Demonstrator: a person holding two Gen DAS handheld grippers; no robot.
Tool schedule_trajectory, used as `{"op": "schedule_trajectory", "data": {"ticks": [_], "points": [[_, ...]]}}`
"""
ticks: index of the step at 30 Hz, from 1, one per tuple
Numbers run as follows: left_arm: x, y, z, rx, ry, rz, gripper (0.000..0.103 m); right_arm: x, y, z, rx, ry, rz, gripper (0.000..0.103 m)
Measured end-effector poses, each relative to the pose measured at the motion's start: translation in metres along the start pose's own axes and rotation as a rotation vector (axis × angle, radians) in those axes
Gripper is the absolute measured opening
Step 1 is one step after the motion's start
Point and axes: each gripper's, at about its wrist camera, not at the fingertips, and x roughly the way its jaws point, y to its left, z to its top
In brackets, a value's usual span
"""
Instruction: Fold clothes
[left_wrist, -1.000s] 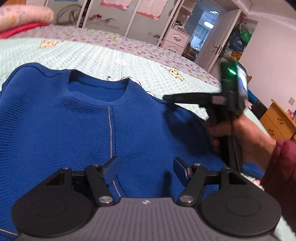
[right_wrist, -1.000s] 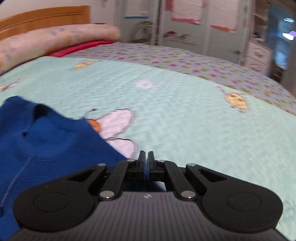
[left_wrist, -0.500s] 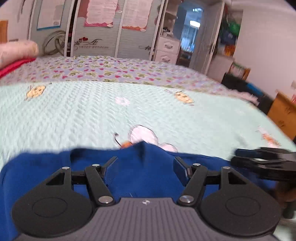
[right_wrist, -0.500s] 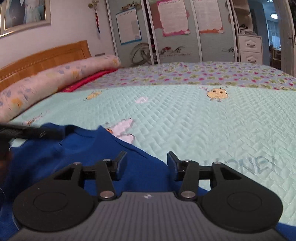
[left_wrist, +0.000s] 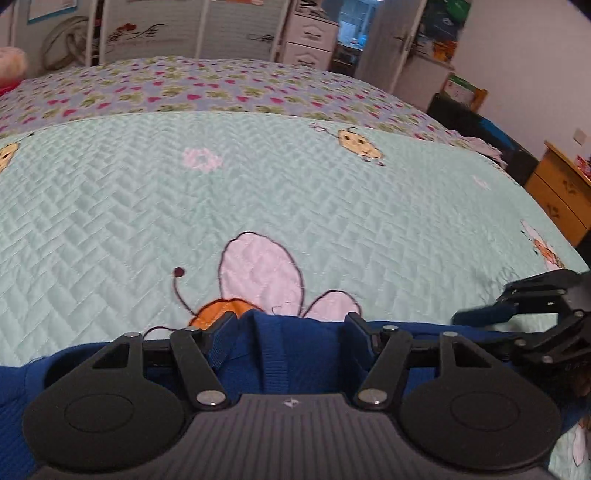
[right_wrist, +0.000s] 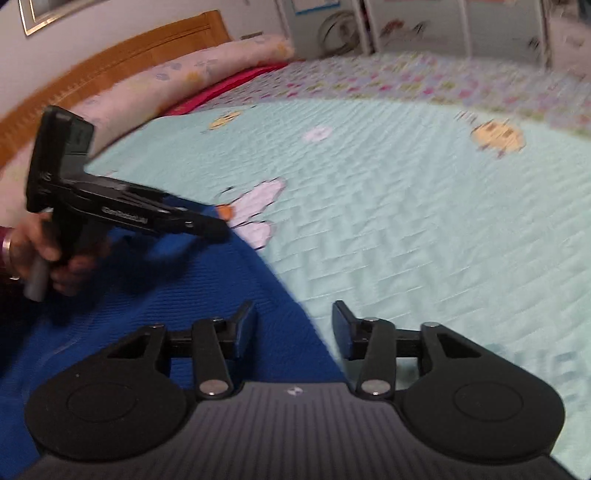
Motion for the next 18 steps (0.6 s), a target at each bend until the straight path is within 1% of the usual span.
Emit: {"op": "schedule_trajectory", "data": {"ticks": [2,3,5,6,8,11,16,18], "points": [[0.000,0.001,0.000,-0.001,-0.001,0.009,0.040,0.003,0.001,0.001,-0.006,0.006,-0.015,0.012],[-0.001,0.003,-0.001,-0.004,-0.004,0.012,0.034,0.004,0.002,0.002,-0.009,0.009,-0.023,0.011],[-0.003,0.002,0.001,0.000,-0.015,0.023,0.026,0.006,0.004,0.004,-0.014,0.014,-0.038,0.010],[-0.004,-0.002,0.003,0.011,-0.026,0.032,0.025,0.008,0.004,0.004,-0.017,0.017,-0.045,0.009],[-0.007,-0.009,0.008,0.032,-0.056,0.052,0.024,0.010,0.006,0.006,-0.023,0.023,-0.061,0.009],[-0.005,-0.015,0.020,0.016,-0.088,0.071,0.024,0.014,0.008,0.008,-0.032,0.032,-0.083,0.009],[0.025,-0.020,0.015,0.043,-0.051,0.121,0.024,0.021,0.012,0.011,-0.046,0.046,-0.121,0.009],[0.027,-0.021,0.012,0.046,-0.062,0.134,0.024,0.020,0.010,0.008,-0.035,0.034,-0.118,0.009]]}}
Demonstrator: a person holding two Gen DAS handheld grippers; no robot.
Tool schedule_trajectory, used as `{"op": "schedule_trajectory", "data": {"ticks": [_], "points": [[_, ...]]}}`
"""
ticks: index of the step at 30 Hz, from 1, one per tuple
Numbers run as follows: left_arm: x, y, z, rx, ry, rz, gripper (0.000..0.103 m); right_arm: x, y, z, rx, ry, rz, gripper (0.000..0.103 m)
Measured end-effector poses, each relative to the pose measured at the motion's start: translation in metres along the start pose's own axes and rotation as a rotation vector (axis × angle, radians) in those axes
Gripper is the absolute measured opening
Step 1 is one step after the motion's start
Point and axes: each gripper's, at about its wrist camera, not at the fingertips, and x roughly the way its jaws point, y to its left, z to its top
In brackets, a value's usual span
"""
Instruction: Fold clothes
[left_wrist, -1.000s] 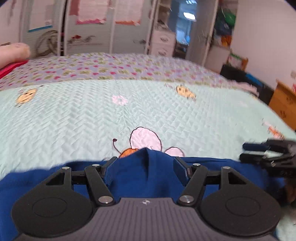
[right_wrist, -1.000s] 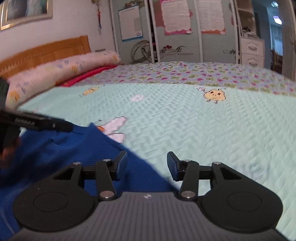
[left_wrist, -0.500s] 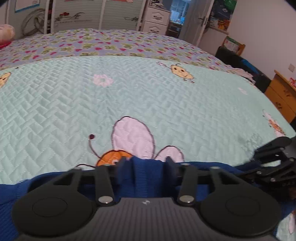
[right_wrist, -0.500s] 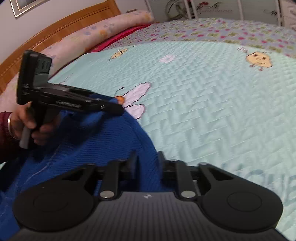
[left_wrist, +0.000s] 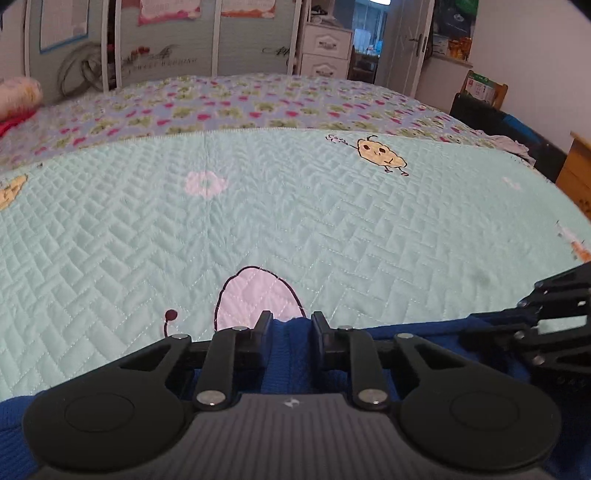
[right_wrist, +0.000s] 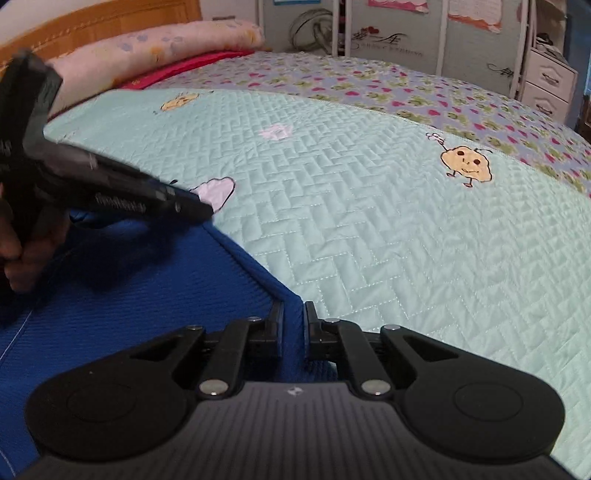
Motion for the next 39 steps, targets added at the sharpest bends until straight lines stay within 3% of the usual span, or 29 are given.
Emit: {"op": "schedule_trajectory", "data": {"ticks": [4,6,7,10,12,15,17,20,24,27,32,34,36,39], "points": [[-0.002,-0.003,-0.001,0.006,-0.015,0.035,0.028,-0.004,-0.007,-0.003,0.053,-0.021,0.010,0.011],[-0.007,-0.004,0.001,-0.001,-0.015,0.050,0.036,-0.012,-0.010,-0.003,0.089,-0.038,0.015,0.021],[-0.010,-0.006,0.001,0.002,-0.019,0.061,0.038,-0.020,-0.013,-0.005,0.111,-0.058,0.014,0.026],[-0.026,-0.012,0.000,0.035,-0.052,0.112,0.042,-0.055,-0.022,-0.015,0.189,-0.145,0.001,0.027],[-0.038,-0.015,-0.002,0.043,-0.072,0.159,0.052,-0.088,-0.035,-0.031,0.272,-0.216,-0.015,0.028],[-0.053,-0.015,-0.004,-0.005,-0.090,0.235,0.063,-0.150,-0.061,-0.077,0.447,-0.324,-0.089,0.028],[-0.064,-0.015,-0.007,-0.048,-0.098,0.297,0.064,-0.194,-0.076,-0.117,0.563,-0.378,-0.160,0.030],[-0.074,-0.016,-0.012,-0.110,-0.077,0.409,0.067,-0.254,-0.095,-0.180,0.691,-0.404,-0.301,0.044],[-0.096,-0.036,-0.027,-0.137,-0.089,0.401,0.067,-0.311,-0.111,-0.252,0.819,-0.362,-0.470,0.045],[-0.117,-0.073,-0.045,-0.049,-0.103,0.291,0.067,-0.319,-0.118,-0.285,0.906,-0.342,-0.441,0.046],[-0.142,-0.135,-0.088,0.250,-0.031,0.037,0.067,-0.296,-0.114,-0.296,0.954,-0.343,-0.289,0.046],[-0.141,-0.144,-0.106,0.339,0.009,0.031,0.067,-0.288,-0.113,-0.286,0.938,-0.340,-0.287,0.047],[-0.137,-0.144,-0.119,0.390,0.040,0.062,0.069,-0.290,-0.118,-0.276,0.897,-0.330,-0.336,0.005],[-0.135,-0.129,-0.118,0.388,0.058,0.130,0.069,-0.292,-0.127,-0.260,0.833,-0.314,-0.408,0.004]]}}
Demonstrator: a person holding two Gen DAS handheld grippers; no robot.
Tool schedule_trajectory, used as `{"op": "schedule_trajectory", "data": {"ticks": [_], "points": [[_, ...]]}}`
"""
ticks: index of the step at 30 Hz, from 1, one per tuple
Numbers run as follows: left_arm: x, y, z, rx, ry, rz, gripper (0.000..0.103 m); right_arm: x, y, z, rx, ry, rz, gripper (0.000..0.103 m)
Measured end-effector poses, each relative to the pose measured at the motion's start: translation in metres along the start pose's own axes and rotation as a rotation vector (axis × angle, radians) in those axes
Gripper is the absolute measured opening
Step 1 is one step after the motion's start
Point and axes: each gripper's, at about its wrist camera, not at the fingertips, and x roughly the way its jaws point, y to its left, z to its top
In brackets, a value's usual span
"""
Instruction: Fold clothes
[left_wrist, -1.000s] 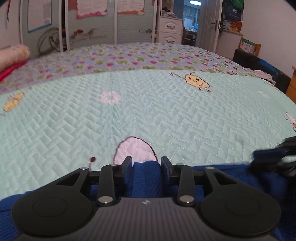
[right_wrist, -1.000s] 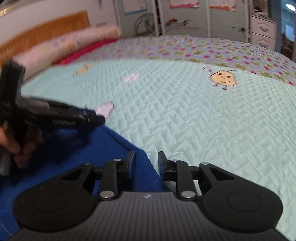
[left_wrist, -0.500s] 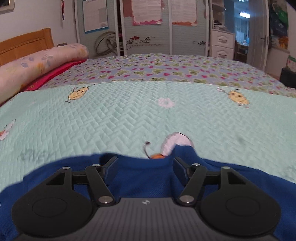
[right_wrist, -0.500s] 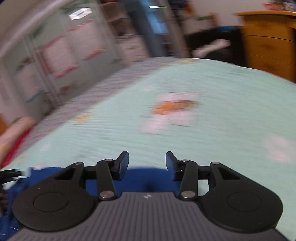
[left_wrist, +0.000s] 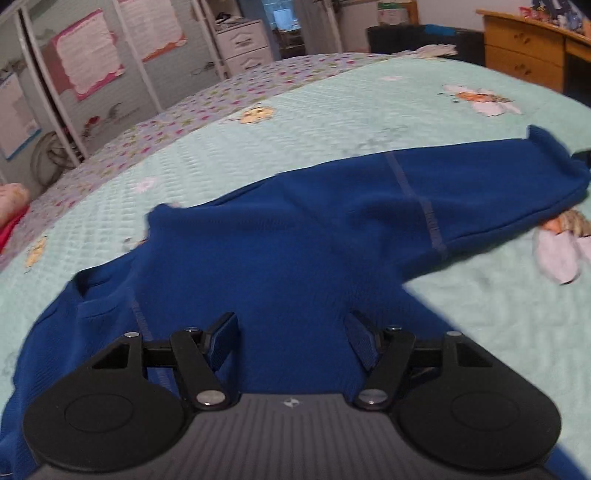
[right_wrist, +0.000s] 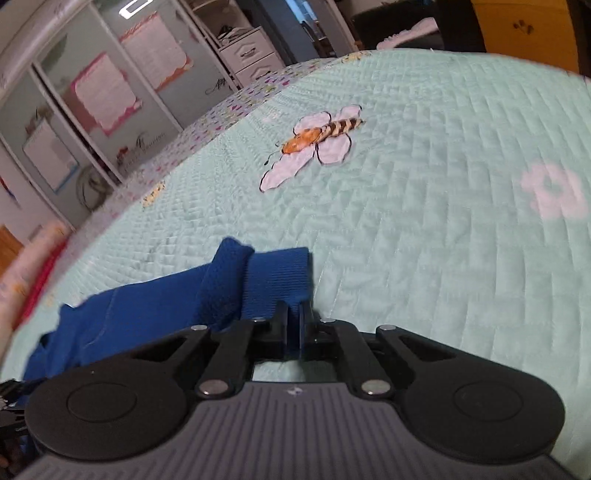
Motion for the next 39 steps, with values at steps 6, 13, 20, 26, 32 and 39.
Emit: {"op": "schedule_trajectory", "data": {"ticks": [6,13,20,26,32,39], "points": [[0.009,0.012,0.004,-0.012,0.035,0.006,0.072,0.011,0.004,0.024,-0.106,-0.032,-0.099,0.002],[0.000,0.013,0.000,0.057,0.037,-0.017,0.072,0.035,-0.016,0.025,-0.116,-0.019,-0.172,0.000],[-0.024,0.029,-0.017,-0.082,0.037,-0.031,0.070,0.028,-0.025,0.021,-0.081,-0.038,-0.229,0.000],[-0.064,0.033,-0.040,-0.151,0.032,-0.069,0.069,-0.028,0.018,-0.020,-0.058,-0.087,-0.045,0.004],[-0.090,0.030,-0.072,-0.167,0.074,-0.036,0.069,-0.064,0.085,-0.098,-0.056,0.033,0.214,0.005],[-0.143,-0.030,-0.106,-0.117,0.023,0.045,0.070,-0.100,0.173,-0.186,-0.128,0.178,0.408,0.011]]}}
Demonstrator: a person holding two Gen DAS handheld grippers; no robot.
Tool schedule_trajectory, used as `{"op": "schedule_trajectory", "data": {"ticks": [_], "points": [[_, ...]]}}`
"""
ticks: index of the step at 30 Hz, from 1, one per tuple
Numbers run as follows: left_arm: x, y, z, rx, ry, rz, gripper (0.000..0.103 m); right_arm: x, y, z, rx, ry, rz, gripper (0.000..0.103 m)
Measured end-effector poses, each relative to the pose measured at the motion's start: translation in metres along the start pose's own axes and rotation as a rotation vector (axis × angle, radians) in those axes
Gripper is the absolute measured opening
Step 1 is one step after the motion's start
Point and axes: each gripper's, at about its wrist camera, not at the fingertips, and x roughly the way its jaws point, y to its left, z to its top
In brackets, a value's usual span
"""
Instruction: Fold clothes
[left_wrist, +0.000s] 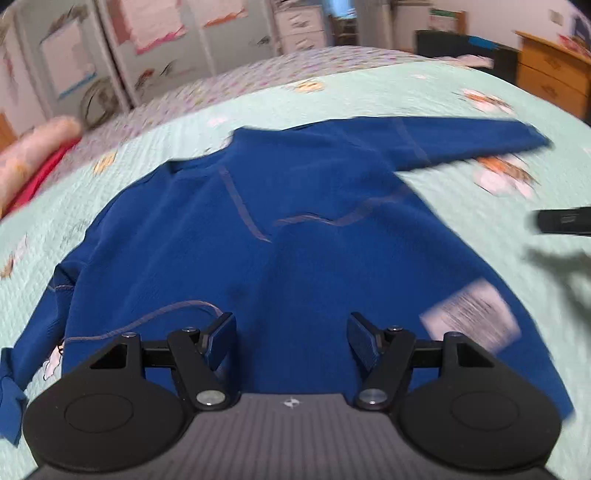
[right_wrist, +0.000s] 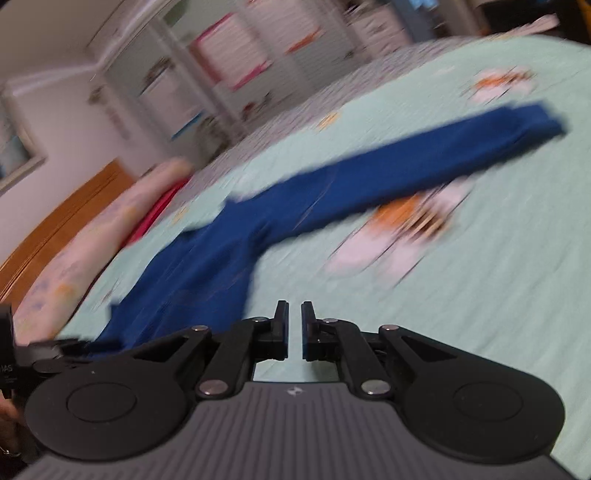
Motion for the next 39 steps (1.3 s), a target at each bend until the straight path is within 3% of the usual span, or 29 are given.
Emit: {"op": "schedule_trajectory", "data": {"ticks": [3,6,9,12,17,25,28,31,33,35,39], "points": [[-0.006,-0.016,-0.007,0.031,-0.013,0.017,0.069,0.004,0.032,-0.024,-0.036,0.045,-0.013,0.015],[-0.012,0.007,-0.003,-0.045,-0.042,0.023,0.069,0.004,0.053,-0.031,-0.047,0.059,-0.023,0.018],[-0.017,0.059,0.002,-0.186,-0.072,0.071,0.070,0.003,0.074,-0.030,-0.083,0.063,-0.041,0.024],[-0.019,0.133,-0.006,-0.368,-0.071,0.171,0.070,0.010,0.087,-0.024,-0.087,0.070,-0.054,0.026],[-0.027,0.256,-0.058,-0.713,-0.071,0.316,0.070,0.041,0.127,-0.019,-0.124,0.088,-0.045,0.026],[-0.010,0.312,-0.095,-0.844,-0.051,0.198,0.069,0.129,0.220,-0.018,-0.232,0.120,0.084,0.026],[0.003,0.317,-0.089,-0.838,-0.048,0.138,0.069,0.156,0.245,-0.010,-0.264,0.103,0.120,0.026],[0.021,0.323,-0.067,-0.804,-0.062,0.124,0.070,0.183,0.256,0.005,-0.260,0.093,0.131,0.026],[0.032,0.326,-0.051,-0.768,-0.073,0.123,0.070,0.202,0.253,0.019,-0.188,0.079,0.145,0.030],[0.047,0.330,-0.029,-0.723,-0.075,0.088,0.070,0.220,0.244,0.029,-0.088,0.050,0.158,0.042],[0.095,0.334,0.015,-0.539,-0.066,0.121,0.071,0.256,0.225,0.035,0.069,-0.029,0.183,0.044]]}}
